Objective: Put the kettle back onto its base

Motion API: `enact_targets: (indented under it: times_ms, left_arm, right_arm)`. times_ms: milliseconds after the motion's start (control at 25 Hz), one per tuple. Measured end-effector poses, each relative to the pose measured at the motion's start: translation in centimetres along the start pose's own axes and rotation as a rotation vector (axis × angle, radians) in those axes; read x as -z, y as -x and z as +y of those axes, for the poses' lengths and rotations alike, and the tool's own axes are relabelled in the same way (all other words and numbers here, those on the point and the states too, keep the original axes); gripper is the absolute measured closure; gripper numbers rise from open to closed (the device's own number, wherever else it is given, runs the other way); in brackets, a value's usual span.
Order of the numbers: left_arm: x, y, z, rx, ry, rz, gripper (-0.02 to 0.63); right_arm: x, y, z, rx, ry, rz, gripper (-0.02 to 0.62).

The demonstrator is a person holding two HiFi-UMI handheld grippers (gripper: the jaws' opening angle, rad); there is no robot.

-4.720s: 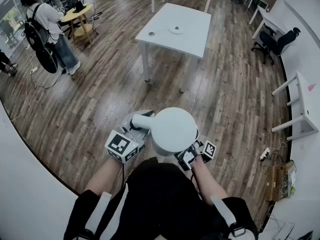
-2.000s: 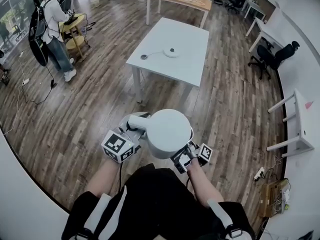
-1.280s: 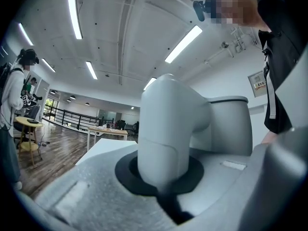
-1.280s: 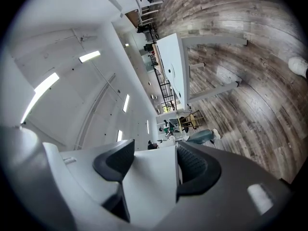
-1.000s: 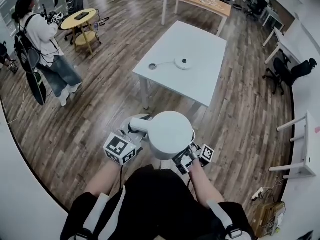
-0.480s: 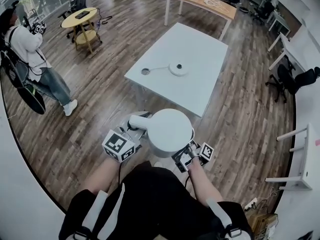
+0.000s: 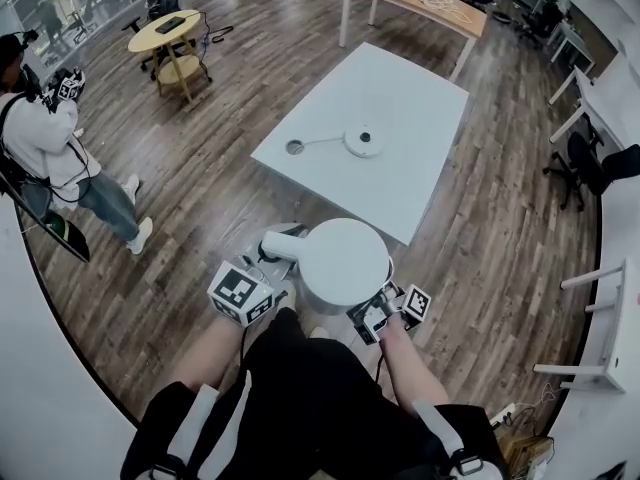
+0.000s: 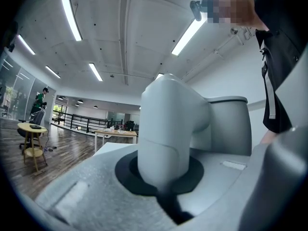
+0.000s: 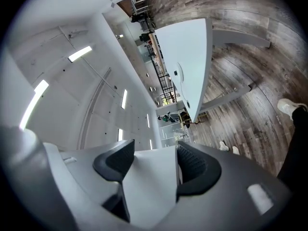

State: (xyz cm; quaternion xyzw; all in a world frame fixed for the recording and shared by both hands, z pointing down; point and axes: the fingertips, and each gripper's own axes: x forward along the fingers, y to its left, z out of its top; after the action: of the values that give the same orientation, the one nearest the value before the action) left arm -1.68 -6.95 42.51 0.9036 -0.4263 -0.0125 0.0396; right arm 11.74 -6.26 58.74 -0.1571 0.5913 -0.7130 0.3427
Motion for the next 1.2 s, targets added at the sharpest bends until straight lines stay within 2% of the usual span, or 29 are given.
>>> enact_targets:
  times_ms: [520, 1200]
  left_arm:
    - [-0.6, -6.7, 7.6, 0.118, 0.008, -0.014, 0.606]
    - [-1.4, -10.3, 18.4, 0.112, -0.001, -0.025, 0.606]
  right_arm:
    - [-5.4, -6.8, 0.5, -0.017, 0.044, -0.108, 0.322]
    - [-9.0, -18.0, -0.9, -0.026, 0.048, -0.095, 0.321]
